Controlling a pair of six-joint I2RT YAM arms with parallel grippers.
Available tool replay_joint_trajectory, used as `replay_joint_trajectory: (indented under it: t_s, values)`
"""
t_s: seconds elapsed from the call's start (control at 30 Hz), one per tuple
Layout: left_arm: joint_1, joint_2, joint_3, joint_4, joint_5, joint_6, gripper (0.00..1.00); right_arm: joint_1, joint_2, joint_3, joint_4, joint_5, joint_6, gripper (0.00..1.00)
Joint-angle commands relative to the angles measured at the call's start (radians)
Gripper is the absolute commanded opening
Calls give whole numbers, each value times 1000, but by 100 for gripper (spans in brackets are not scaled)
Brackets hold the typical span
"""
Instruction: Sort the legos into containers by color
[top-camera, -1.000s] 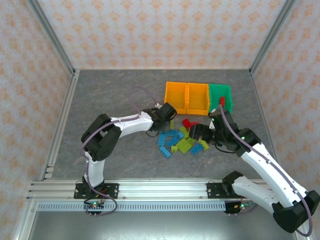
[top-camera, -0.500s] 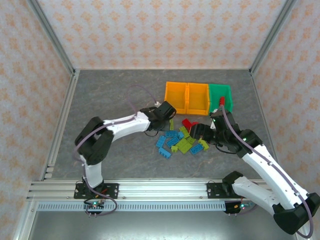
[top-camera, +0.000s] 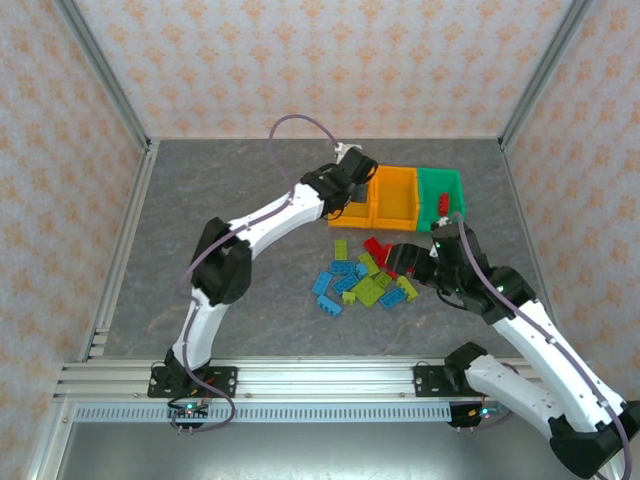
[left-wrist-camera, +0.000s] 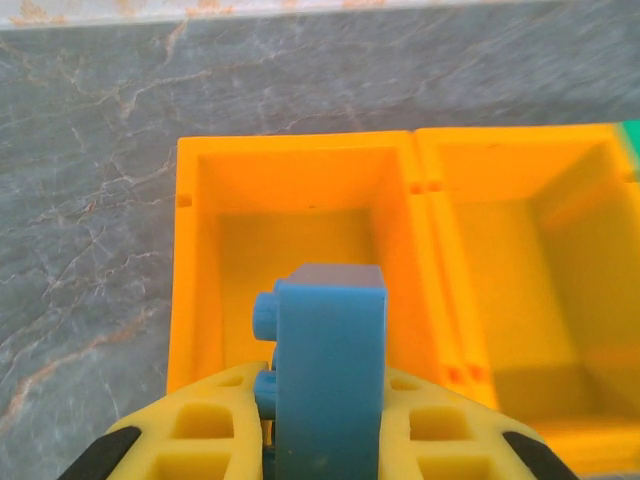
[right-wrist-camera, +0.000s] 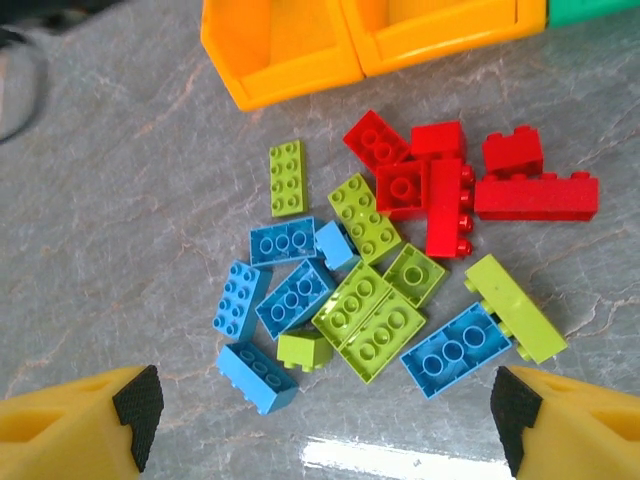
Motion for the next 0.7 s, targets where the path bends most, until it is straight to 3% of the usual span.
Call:
replay_joint_trajectory:
  t_s: [0.0,0.23,0.33,0.47,0.67]
  values:
    - [2,66,132,-73,-9,81,15,4,-23,7,-23,62,9,88]
    - [1,75,210,-113,24,82,45,5,-40,-15,-89,251,94,90]
    - [-9,-14,147,-107,31,82,47,5,-39,-42,-102,306,121,90]
    - [-53,-272,-149,59,59,105,47,3,-15,-102,-102,288,115,90]
    - [-156,-733,-644,262,105,176,47,-7,149,-182,39,112,26,90]
